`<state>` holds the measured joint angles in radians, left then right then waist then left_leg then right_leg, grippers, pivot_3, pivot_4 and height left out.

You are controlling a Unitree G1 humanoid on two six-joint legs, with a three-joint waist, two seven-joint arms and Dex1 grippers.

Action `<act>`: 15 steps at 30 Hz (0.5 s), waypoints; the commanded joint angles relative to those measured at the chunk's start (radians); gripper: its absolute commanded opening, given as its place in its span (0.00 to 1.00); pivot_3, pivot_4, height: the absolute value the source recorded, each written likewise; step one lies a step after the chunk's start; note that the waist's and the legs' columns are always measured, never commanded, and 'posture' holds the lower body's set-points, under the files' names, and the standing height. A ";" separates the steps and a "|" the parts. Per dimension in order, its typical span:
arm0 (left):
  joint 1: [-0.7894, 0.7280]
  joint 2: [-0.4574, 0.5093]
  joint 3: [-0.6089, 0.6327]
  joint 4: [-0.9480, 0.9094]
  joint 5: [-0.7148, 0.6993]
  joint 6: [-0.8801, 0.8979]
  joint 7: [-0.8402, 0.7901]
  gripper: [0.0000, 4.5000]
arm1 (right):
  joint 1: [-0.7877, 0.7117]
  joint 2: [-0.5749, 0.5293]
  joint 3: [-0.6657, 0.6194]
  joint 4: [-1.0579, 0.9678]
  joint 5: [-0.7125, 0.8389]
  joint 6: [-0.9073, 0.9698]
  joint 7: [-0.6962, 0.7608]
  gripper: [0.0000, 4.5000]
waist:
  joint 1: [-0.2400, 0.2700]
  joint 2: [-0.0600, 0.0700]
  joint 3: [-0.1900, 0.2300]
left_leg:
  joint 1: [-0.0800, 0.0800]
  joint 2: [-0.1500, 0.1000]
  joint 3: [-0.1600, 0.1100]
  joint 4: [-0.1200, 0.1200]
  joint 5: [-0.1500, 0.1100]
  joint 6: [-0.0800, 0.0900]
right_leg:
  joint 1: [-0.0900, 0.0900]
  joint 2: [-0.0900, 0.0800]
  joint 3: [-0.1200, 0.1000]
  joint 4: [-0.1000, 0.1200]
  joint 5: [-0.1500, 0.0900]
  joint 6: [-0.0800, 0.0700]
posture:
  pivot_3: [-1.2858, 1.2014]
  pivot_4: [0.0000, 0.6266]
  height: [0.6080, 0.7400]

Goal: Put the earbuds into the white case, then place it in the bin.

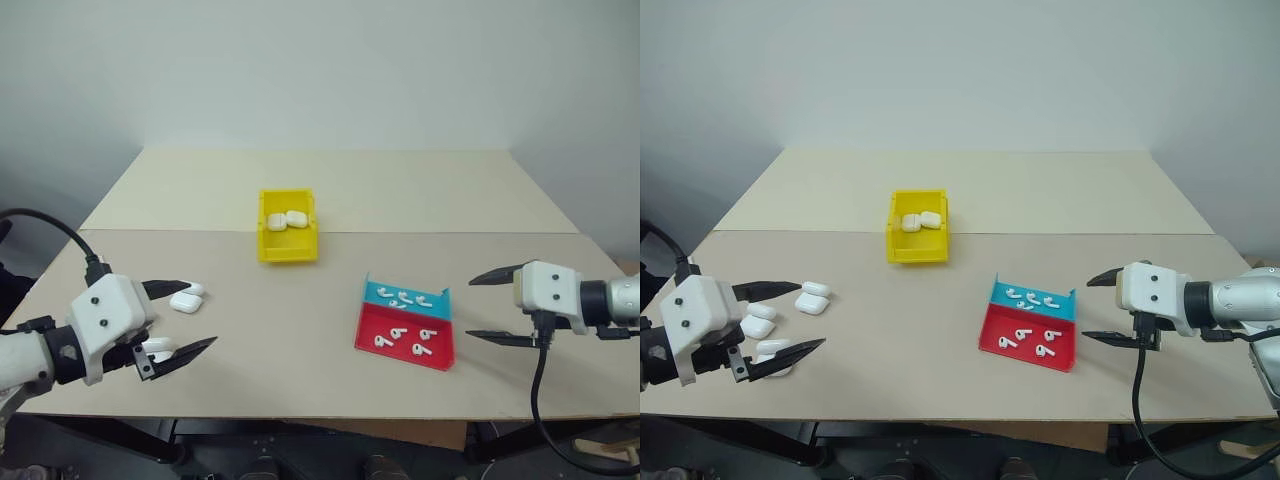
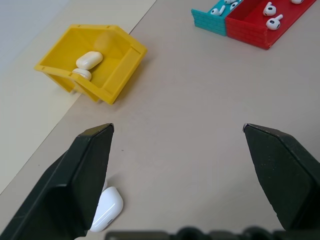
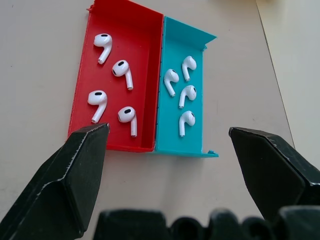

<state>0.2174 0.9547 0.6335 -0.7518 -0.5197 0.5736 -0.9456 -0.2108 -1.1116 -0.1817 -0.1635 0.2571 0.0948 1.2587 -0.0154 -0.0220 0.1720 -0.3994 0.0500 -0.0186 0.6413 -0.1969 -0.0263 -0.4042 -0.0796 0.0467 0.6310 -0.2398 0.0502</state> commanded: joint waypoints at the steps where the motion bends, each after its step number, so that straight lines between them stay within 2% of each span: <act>1: -0.015 -0.002 0.012 -0.023 -0.024 0.017 0.026 1.00 | -0.014 -0.019 -0.023 -0.011 0.005 -0.013 0.000 0.99 | 0.000 0.000 0.000 | 0.000 0.000 0.000 0.000 0.000 0.000 | 0.000 0.000 0.000 0.000 0.000 0.000 | 0.52 0.24 1.00; 10: -0.019 -0.017 0.027 -0.090 -0.030 0.110 0.143 1.00 | -0.018 -0.022 -0.018 -0.019 0.004 -0.004 -0.001 0.99 | -0.001 0.000 0.000 | 0.000 0.000 0.000 0.000 0.000 0.000 | 0.000 0.000 0.000 0.000 0.000 0.000 | 0.52 0.24 1.00; 15: -0.030 -0.057 0.040 -0.225 -0.094 0.291 0.303 1.00 | -0.044 -0.016 0.001 -0.007 0.003 -0.001 -0.001 0.99 | -0.002 0.000 0.000 | 0.000 0.000 0.000 0.000 0.000 0.000 | 0.000 0.000 0.000 0.000 0.000 0.000 | 0.52 0.24 1.00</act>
<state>0.1990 0.9071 0.6394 -0.9033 -0.5795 0.7960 -0.7106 -0.2320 -1.1128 -0.1722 -0.1645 0.2562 0.0952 1.2596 -0.0170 -0.0222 0.1720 -0.3992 0.0501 -0.0188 0.6412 -0.1969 -0.0263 -0.4041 -0.0793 0.0469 0.6312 -0.2395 0.0501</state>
